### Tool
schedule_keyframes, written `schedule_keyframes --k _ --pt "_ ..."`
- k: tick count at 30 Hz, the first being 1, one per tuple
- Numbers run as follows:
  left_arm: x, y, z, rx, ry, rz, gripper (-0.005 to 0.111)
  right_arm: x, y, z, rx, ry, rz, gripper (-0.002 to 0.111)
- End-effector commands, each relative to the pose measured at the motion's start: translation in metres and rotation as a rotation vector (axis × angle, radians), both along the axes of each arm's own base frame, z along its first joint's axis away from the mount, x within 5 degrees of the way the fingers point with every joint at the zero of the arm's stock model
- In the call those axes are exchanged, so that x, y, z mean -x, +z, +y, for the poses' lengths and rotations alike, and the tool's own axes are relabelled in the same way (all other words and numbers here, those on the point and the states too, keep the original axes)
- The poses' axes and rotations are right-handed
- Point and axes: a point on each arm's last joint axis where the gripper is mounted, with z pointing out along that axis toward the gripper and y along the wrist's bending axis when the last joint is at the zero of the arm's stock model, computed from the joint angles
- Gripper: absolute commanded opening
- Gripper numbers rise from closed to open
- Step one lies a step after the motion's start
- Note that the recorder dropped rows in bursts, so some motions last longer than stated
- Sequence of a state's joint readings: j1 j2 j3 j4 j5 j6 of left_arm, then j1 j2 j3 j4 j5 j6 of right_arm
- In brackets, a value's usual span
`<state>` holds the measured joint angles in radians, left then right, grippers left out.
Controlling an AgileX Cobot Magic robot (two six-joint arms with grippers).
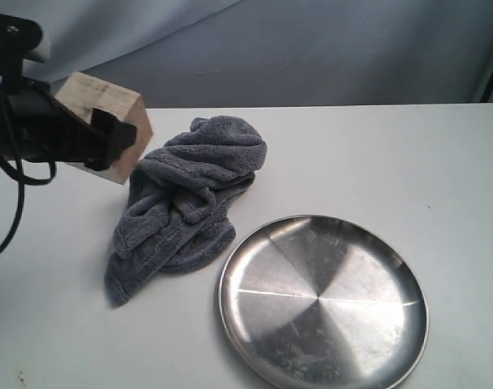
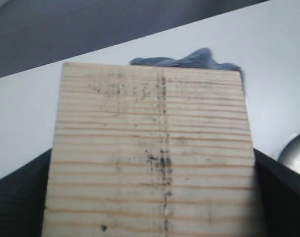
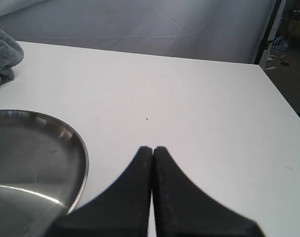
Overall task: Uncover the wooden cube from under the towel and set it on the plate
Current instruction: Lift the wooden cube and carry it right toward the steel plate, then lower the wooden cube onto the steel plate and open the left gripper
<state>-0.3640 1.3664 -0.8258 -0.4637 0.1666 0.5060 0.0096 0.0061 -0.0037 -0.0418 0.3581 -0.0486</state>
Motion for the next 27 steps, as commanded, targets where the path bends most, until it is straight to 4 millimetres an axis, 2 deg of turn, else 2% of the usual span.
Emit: schedule_keyframes --k 1,7,15,21,27 --pt "0.019 0.005 -0.036 0.002 -0.142 -0.033 0.000 0.000 0.000 0.000 -0.002 0.004 -0.012 0.000" --pt "0.046 -0.007 -0.089 -0.001 -0.326 -0.025 0.000 0.000 0.000 0.000 -0.002 0.004 -0.012 0.000" --pt "0.067 -0.048 -0.147 -0.047 -0.470 0.017 0.000 0.000 0.000 0.000 -0.002 0.004 -0.012 0.000" --pt "0.054 -0.083 -0.178 -0.071 -0.465 0.107 0.000 0.000 0.000 0.000 -0.002 0.004 -0.012 0.000" --pt "0.041 -0.098 -0.199 -0.084 -0.475 0.145 0.000 0.000 0.000 0.000 -0.002 0.004 -0.012 0.000"
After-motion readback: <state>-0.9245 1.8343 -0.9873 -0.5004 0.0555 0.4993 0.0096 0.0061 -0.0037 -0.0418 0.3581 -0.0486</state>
